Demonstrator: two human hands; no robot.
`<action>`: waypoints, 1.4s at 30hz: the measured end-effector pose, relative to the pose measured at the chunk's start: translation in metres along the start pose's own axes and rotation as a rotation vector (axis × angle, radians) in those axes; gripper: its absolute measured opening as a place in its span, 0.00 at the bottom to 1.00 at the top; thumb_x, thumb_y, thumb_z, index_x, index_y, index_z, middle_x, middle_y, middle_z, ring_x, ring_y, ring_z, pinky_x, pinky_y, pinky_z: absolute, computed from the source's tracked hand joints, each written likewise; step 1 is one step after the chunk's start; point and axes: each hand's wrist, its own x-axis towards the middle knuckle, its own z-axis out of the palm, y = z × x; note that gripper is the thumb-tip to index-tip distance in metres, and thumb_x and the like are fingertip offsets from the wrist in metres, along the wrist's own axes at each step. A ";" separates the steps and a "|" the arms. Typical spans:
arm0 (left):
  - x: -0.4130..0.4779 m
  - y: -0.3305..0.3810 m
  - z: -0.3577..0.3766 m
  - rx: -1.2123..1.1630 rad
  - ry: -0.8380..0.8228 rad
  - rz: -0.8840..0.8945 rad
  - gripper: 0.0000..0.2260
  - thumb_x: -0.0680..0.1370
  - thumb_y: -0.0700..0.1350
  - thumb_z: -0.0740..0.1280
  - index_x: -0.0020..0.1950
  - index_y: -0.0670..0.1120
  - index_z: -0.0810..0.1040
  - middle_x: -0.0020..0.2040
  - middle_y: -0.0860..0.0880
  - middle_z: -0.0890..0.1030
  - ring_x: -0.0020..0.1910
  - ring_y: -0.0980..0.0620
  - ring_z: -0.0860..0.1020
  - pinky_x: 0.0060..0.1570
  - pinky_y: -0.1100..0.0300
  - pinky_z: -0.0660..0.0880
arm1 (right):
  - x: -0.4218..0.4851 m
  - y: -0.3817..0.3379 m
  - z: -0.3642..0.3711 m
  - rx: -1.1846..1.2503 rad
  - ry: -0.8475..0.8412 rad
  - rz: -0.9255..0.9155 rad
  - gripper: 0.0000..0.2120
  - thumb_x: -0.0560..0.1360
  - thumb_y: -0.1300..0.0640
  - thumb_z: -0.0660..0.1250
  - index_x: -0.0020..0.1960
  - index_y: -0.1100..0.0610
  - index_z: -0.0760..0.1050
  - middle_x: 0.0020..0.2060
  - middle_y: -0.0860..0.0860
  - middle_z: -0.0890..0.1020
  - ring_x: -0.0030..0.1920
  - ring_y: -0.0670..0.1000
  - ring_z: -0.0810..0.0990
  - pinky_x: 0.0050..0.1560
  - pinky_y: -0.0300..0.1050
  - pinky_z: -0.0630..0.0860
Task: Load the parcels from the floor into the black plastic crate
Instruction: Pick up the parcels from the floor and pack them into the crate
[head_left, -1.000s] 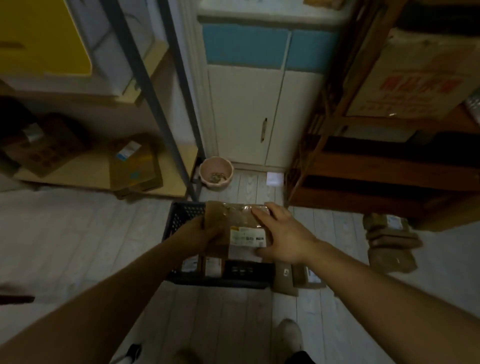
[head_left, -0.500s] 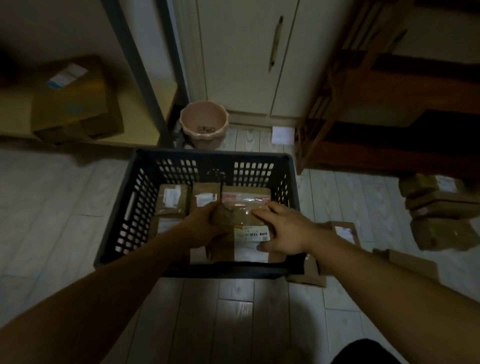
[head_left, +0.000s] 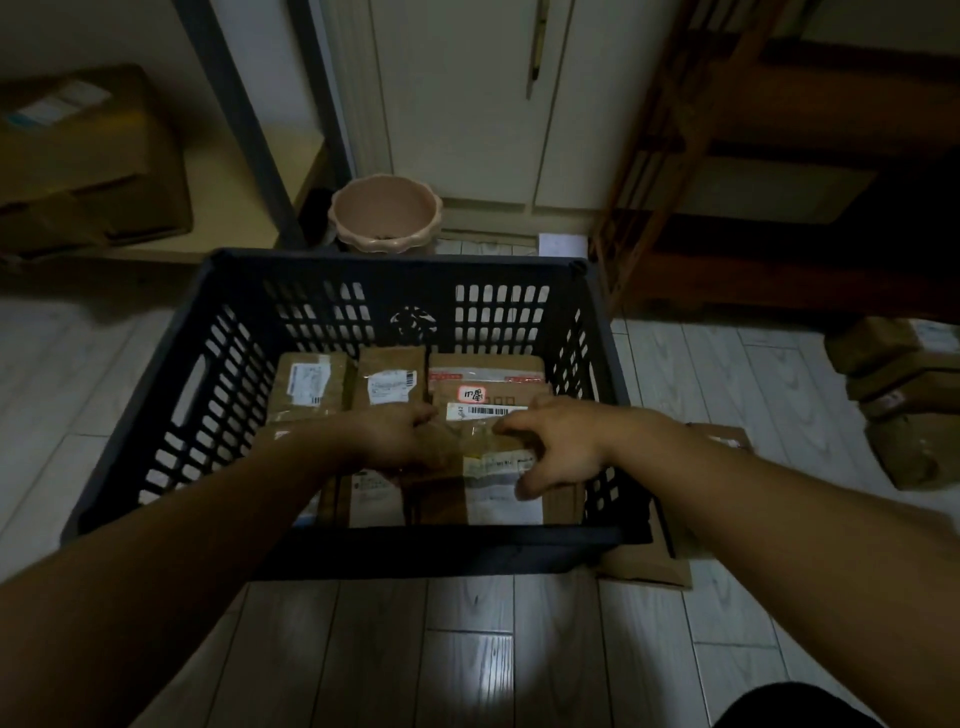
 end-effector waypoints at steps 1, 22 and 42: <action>0.002 -0.002 0.002 0.045 -0.009 0.000 0.33 0.75 0.44 0.69 0.76 0.49 0.56 0.71 0.44 0.66 0.58 0.48 0.74 0.55 0.54 0.77 | 0.001 -0.001 0.005 -0.023 0.002 -0.001 0.40 0.68 0.36 0.69 0.75 0.41 0.54 0.67 0.52 0.64 0.65 0.55 0.66 0.62 0.52 0.71; 0.035 -0.003 0.036 0.760 0.118 0.268 0.24 0.71 0.54 0.71 0.63 0.49 0.68 0.62 0.46 0.73 0.55 0.50 0.71 0.52 0.59 0.67 | 0.019 -0.005 0.043 -0.181 -0.019 0.011 0.37 0.72 0.46 0.71 0.72 0.49 0.54 0.66 0.58 0.65 0.64 0.59 0.69 0.62 0.56 0.72; 0.071 -0.043 0.029 1.061 0.084 0.322 0.44 0.72 0.67 0.61 0.76 0.56 0.35 0.76 0.43 0.33 0.75 0.41 0.35 0.72 0.42 0.39 | 0.043 0.004 0.042 -0.539 -0.233 0.208 0.54 0.70 0.33 0.65 0.76 0.50 0.29 0.76 0.64 0.46 0.75 0.65 0.52 0.70 0.67 0.55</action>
